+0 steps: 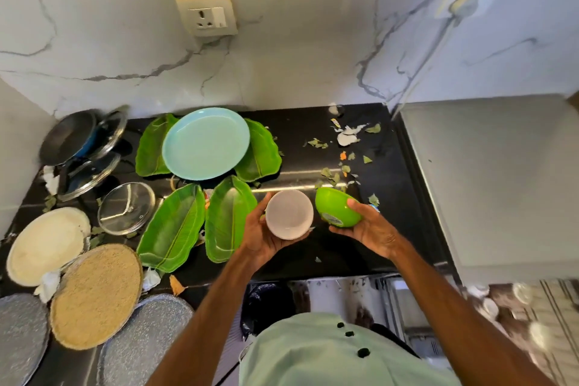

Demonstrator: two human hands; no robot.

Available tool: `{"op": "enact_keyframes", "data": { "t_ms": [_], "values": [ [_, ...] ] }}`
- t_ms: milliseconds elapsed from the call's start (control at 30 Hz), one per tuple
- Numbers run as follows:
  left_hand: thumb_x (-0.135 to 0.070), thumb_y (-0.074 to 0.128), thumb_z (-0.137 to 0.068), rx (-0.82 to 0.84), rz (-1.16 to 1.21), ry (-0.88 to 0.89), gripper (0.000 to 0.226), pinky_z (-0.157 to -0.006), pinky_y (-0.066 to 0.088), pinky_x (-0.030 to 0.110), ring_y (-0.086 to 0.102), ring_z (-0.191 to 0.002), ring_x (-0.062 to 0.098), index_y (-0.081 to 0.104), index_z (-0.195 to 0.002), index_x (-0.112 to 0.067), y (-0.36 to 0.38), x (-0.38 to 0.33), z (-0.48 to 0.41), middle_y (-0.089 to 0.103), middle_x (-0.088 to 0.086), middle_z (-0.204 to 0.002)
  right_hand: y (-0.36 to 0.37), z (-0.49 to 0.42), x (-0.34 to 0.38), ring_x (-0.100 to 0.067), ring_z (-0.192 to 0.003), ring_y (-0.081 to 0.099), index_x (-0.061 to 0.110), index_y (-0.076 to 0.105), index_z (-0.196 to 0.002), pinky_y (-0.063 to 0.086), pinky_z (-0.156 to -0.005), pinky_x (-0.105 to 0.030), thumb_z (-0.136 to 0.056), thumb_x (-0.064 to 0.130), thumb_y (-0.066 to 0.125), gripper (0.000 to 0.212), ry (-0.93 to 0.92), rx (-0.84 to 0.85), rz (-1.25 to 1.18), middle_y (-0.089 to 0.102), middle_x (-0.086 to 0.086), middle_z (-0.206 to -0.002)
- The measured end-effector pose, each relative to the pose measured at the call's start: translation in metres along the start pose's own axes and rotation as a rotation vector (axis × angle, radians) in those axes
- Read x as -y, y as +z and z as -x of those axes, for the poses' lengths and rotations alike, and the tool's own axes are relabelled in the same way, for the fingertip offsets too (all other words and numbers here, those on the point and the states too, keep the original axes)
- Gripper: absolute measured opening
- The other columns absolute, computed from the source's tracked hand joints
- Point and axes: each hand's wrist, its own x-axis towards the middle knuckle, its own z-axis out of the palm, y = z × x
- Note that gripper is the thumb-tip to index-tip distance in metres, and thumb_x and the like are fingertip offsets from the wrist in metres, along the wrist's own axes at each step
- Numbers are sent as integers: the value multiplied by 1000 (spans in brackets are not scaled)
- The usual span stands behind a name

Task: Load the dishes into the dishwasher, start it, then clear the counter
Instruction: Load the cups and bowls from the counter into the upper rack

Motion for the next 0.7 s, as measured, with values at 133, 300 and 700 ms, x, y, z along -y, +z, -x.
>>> {"op": "enact_keyframes", "data": {
  "t_ms": [133, 300, 700],
  "values": [
    [-50, 54, -94, 7, -91, -40, 58, -93, 49, 66, 63, -114, 44, 57, -135, -9, 30, 25, -14, 63, 20, -131, -30, 33, -7, -32, -117, 63, 9, 57, -135, 57, -90, -48, -57, 48, 94, 95, -21, -13, -33, 65, -16, -127],
    [-55, 56, -89, 17, -310, -65, 65, -91, 54, 59, 59, -122, 40, 55, -139, -12, 82, 62, -24, 61, 19, -135, -81, 80, -9, -34, -122, 60, 19, 52, -144, 57, -90, -44, -65, 40, 92, 92, -59, -64, 83, 57, -18, -140],
    [-49, 55, -95, 69, -780, -169, 43, -68, 61, 35, 65, -91, 19, 63, -124, -18, 221, 232, -32, 67, 7, -108, -202, 193, 2, -23, -106, 67, 16, 62, -130, 55, -87, -42, -64, 58, 83, 81, -102, -382, -155, 69, -11, -122]
  ]
}}
